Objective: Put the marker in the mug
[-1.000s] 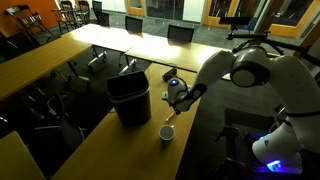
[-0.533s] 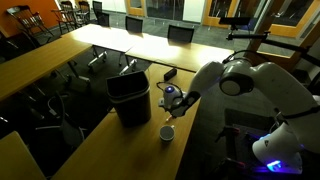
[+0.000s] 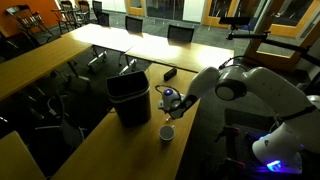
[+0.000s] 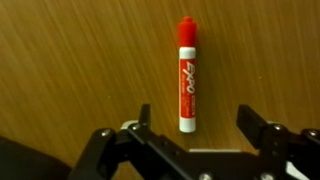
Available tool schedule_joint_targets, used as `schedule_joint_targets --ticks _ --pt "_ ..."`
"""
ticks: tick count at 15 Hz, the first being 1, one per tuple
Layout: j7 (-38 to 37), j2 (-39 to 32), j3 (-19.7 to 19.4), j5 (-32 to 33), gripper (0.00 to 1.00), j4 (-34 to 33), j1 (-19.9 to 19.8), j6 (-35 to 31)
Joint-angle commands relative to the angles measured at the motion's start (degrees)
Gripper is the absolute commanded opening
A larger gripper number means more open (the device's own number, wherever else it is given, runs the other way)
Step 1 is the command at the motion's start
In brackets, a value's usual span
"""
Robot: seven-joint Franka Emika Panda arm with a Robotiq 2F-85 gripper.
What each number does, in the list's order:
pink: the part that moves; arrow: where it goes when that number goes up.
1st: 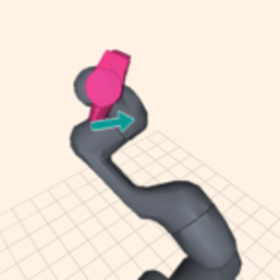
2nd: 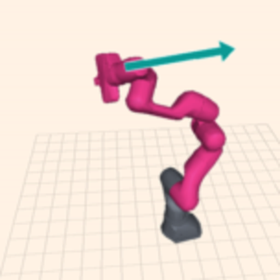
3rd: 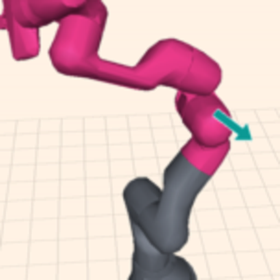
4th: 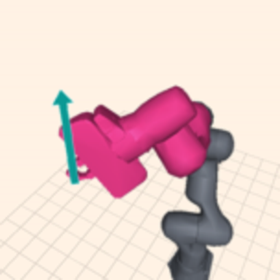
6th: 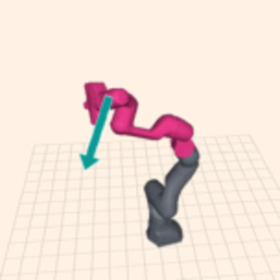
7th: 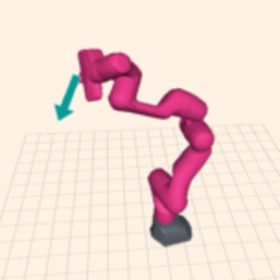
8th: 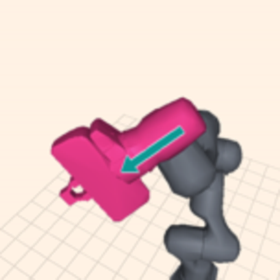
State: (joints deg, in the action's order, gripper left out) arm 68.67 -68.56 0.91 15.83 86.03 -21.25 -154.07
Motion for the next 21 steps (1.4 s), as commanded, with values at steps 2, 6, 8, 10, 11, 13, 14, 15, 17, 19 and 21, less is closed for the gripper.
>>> schedule_joint_targets --ticks 2,6,8,10,11,13,14,15,17,19,21 --pt "1.3 -3.6 0.2 0.5 0.89 -5.3 0.2 3.3" --pt "1.1 -5.8 0.0 0.4 0.56 -8.3 0.6 4.8" --pt "1.5 -6.4 0.3 0.2 0.39 -9.7 0.4 6.4" --pt "2.8 -6.5 1.7 -0.7 0.24 -10.7 -0.6 9.7" --pt "3.5 -6.5 2.1 -1.0 0.17 -11.2 -0.9 11.2" --pt "5.0 -6.8 2.6 -1.6 0.02 -12.3 -1.0 13.5" --pt "5.5 -6.8 2.7 -1.8 0.0 -12.8 -1.1 14.2" --pt "6.5 -6.7 3.1 -2.1 0.05 -13.0 -1.4 14.9" --pt "9.3 -5.6 4.5 -3.0 0.05 -12.1 -2.5 14.4" --pt "14.8 -3.9 8.1 -5.3 0.05 -10.8 -5.2 14.9" --pt "21.5 -2.2 12.2 -9.1 0.05 -10.0 -8.4 17.1"
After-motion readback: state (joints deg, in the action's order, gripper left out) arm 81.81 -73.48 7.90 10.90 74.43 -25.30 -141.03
